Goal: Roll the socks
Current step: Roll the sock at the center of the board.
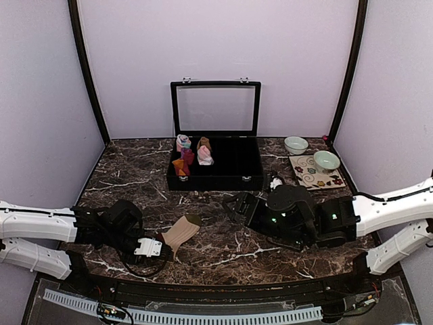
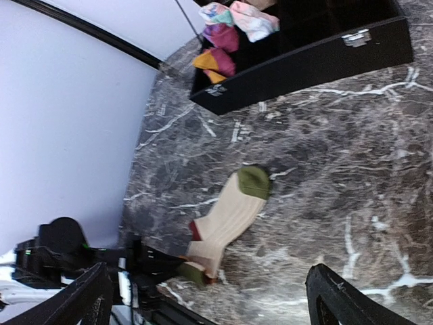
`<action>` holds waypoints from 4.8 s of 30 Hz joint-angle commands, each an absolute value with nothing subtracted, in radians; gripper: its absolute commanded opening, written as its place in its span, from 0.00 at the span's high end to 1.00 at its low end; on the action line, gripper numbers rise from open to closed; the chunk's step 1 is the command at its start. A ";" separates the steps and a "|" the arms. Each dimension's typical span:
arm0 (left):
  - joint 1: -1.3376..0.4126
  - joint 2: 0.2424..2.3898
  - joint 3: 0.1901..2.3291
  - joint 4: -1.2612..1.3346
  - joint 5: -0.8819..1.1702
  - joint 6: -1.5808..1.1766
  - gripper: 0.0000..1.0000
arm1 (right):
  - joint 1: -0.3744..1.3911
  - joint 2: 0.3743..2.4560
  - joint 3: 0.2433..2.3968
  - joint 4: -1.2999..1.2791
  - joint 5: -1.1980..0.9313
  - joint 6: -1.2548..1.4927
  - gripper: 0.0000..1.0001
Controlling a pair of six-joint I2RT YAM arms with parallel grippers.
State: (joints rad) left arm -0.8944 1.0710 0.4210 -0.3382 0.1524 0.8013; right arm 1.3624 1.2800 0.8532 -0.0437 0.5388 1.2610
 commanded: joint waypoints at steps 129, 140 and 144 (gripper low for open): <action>-0.876 2.010 1.088 -0.710 0.469 0.895 1.00 | 1.317 1.970 0.657 0.704 0.181 -0.344 0.69; -0.884 2.026 1.092 -0.765 0.484 0.946 1.00 | 1.313 1.884 0.676 0.625 0.204 -0.411 0.62; -0.884 2.028 1.098 -0.774 0.484 0.954 1.00 | 1.313 1.882 0.686 0.588 0.187 -0.411 0.61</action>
State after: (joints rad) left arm -0.8619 1.9385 1.1648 -0.5697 0.5877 0.9287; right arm 1.3254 1.8923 0.6792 0.6899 0.1802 -0.4084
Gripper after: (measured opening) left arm 0.051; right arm 0.384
